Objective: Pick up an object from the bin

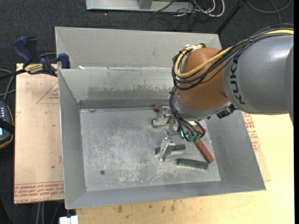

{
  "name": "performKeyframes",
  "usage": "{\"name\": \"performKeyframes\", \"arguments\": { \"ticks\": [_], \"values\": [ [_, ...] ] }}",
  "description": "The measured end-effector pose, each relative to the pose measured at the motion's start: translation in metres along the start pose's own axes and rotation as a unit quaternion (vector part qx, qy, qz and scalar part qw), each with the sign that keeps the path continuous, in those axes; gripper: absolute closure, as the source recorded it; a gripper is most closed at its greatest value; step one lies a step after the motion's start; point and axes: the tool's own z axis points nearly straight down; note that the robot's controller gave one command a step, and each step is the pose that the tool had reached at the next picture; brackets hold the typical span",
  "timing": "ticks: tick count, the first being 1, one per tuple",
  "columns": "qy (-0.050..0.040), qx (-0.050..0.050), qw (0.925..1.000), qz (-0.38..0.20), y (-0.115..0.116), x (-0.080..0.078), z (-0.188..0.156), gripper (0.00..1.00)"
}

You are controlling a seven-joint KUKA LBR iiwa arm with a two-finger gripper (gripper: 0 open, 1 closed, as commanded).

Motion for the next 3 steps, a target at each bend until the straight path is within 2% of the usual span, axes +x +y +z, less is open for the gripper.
{"name": "performKeyframes", "arguments": {
  "ticks": [1, 2, 3],
  "values": [
    [-0.0036, 0.0, 1.0, 0.001, 0.0, -0.002, -0.004, 0.0],
    [-0.0097, 0.0, 0.9997, -0.022, -0.059, 0.023, 0.082, 1.0],
    [-0.0098, 0.0, 0.9997, -0.022, -0.059, 0.023, 0.082, 1.0]
  ]
}}
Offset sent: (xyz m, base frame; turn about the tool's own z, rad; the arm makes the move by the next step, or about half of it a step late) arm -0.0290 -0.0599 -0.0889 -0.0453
